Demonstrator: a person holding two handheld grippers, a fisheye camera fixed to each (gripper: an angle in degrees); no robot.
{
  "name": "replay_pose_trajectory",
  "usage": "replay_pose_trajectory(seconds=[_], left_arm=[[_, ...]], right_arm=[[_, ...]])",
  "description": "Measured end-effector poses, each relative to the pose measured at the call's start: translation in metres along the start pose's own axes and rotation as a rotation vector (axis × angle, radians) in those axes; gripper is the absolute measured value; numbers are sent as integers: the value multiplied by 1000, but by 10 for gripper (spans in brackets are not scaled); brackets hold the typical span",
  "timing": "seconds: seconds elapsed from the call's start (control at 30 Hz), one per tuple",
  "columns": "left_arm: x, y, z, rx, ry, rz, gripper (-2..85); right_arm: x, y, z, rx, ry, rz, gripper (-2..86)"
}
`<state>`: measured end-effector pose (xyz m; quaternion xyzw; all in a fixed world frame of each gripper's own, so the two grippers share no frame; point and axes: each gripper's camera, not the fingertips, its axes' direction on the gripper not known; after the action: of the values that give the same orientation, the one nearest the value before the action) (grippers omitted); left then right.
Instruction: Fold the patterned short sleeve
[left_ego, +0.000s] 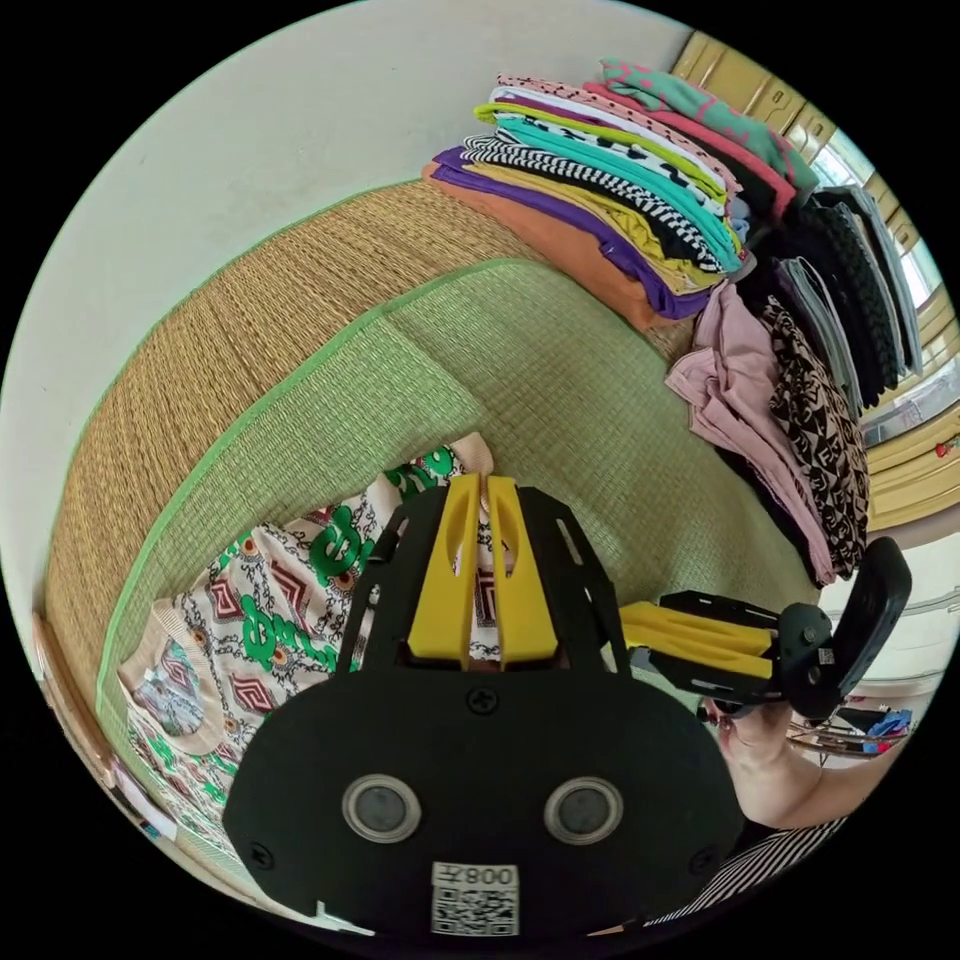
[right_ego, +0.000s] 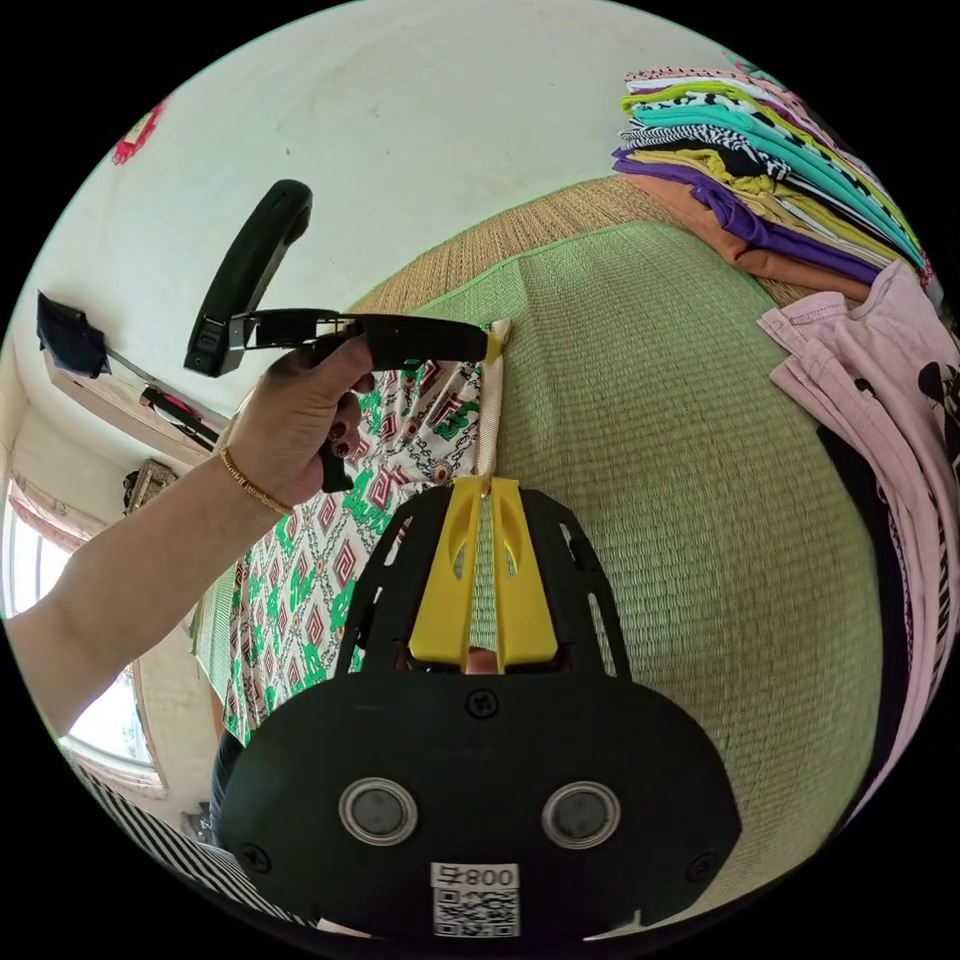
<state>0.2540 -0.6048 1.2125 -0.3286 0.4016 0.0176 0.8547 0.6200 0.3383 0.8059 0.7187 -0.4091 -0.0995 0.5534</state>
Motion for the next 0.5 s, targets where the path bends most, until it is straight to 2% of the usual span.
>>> replay_pose_trajectory(seconds=[0.1,0.3,0.43,0.5], left_arm=[[-14,3,-6,56,103,-41,15],[-60,34,-38,253,380,-132,13],[-112,76,-42,355,547,-264,15],[-132,95,-38,367,568,-322,17]], right_arm=[[0,7,-4,-2,-5,-18,8],[-24,32,-44,124,-45,-114,4],[-56,47,-38,119,-67,-225,4],[-70,54,-23,91,-45,-271,4]])
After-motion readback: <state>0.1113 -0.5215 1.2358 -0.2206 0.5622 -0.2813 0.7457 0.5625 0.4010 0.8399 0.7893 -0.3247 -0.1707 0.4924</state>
